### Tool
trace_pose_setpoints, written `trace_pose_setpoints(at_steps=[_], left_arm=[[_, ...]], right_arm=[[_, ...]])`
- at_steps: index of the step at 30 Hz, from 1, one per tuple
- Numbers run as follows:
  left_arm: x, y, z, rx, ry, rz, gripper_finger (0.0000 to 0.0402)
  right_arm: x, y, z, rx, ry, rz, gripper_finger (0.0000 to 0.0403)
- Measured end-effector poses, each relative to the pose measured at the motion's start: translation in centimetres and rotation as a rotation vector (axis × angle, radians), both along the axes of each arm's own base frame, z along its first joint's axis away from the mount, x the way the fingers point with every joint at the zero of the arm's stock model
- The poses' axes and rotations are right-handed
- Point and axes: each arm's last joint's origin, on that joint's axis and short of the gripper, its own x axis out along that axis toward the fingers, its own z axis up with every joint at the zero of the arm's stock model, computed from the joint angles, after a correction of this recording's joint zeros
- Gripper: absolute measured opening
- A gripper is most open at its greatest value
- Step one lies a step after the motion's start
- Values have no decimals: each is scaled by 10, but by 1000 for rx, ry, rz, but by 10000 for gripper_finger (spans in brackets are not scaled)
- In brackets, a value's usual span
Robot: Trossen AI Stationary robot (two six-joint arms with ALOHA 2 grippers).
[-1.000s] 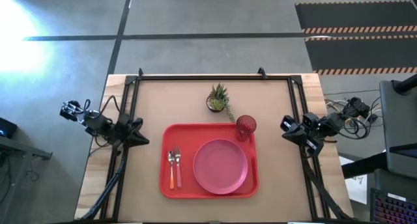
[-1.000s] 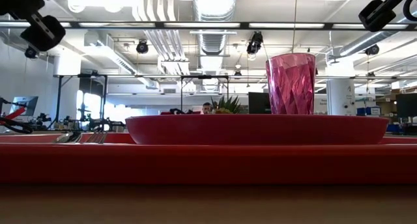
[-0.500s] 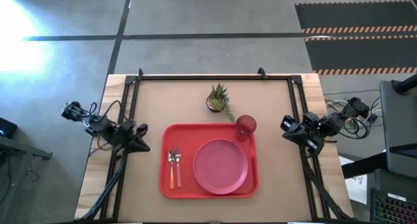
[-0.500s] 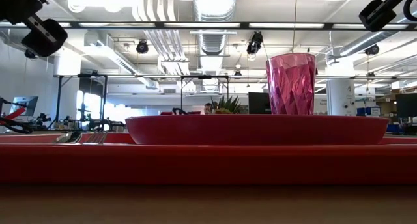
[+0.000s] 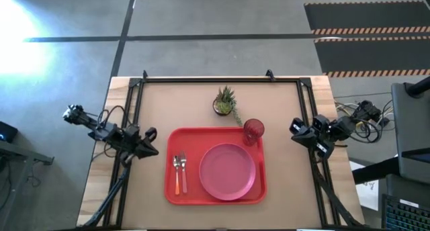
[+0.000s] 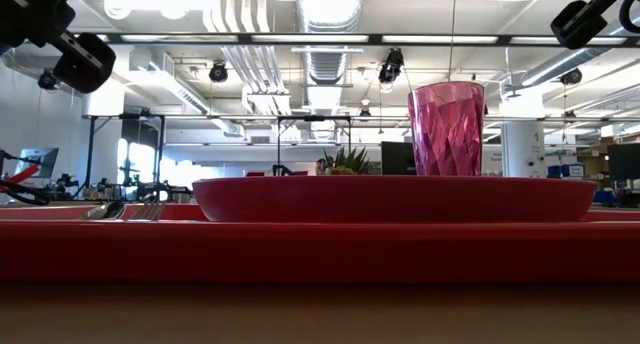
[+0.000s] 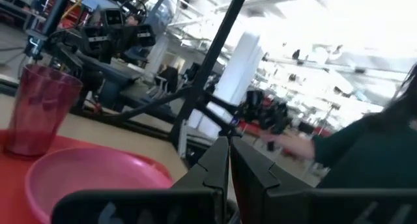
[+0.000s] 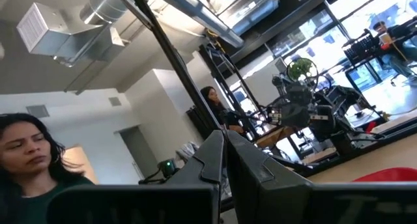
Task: Pick and place plate/cup/fork/spoon on tray
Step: Return to Home Position
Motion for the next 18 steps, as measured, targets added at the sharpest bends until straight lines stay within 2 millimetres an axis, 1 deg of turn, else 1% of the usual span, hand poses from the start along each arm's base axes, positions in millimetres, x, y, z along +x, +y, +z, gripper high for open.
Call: trace_pose_setpoints(at_steps=[7, 13, 16, 18], left_arm=[[-1, 0, 1, 83, -49, 26, 0], [0, 2, 1, 87, -48, 51, 0], [-1, 0, 1, 75, -49, -38, 0], [-1, -1, 0, 33, -31, -105, 0]], right_arm=[[0, 0, 0, -8, -1, -14, 9], [0, 0, 0, -52, -9, -41, 9], [0, 0, -1, -57, -7, -14, 9], [1, 1, -2, -26, 15, 6, 9]])
